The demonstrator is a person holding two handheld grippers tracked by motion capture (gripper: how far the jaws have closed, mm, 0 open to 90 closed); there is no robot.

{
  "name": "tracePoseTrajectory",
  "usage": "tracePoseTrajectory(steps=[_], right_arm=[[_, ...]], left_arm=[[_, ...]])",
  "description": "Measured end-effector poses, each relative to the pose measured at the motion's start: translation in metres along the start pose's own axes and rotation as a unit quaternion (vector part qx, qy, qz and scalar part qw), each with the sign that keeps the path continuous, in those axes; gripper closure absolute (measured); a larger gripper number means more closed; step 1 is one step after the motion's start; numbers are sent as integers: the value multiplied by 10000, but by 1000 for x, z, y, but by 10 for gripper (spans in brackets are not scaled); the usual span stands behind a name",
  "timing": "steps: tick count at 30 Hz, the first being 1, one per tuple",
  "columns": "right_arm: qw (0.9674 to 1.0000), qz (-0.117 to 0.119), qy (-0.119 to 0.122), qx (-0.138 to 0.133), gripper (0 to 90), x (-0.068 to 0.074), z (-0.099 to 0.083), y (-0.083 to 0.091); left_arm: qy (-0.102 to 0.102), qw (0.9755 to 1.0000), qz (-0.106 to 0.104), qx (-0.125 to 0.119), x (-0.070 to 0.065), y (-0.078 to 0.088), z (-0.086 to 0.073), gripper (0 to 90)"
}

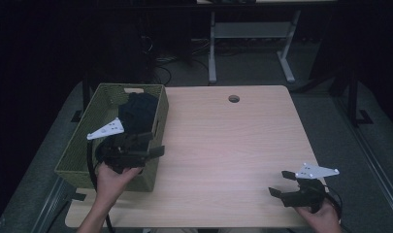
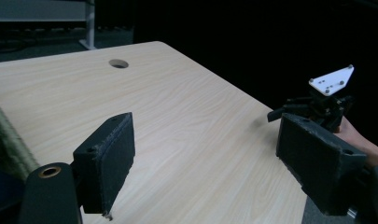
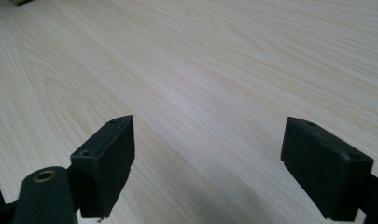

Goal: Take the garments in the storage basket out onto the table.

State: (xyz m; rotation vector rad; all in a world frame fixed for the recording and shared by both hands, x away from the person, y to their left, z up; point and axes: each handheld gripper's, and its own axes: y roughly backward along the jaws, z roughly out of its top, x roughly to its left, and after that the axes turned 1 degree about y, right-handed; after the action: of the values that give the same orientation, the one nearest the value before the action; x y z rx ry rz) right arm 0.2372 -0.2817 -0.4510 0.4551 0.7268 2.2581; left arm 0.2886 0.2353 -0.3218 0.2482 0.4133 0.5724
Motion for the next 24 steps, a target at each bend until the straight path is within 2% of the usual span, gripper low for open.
tracePoseTrajectory(steps=[12,19,21,22,24], right_arm=[[10000,7,-3,36,173,0,1,-1],[10000,15,17,45,173,2,1,-1],[10000,-8,49,6,173,2,1,0],[10000,-12,41,-10,174,3,1,1],[10000,-18,41,-18,173,3,1,2]], left_arm=[[113,9997,201,47,25,13,7,202],[153,9994,286,85,46,23,17,203],[166,9994,292,80,49,24,19,203],[176,9992,349,76,56,27,22,206],[203,9991,370,58,59,28,23,207]])
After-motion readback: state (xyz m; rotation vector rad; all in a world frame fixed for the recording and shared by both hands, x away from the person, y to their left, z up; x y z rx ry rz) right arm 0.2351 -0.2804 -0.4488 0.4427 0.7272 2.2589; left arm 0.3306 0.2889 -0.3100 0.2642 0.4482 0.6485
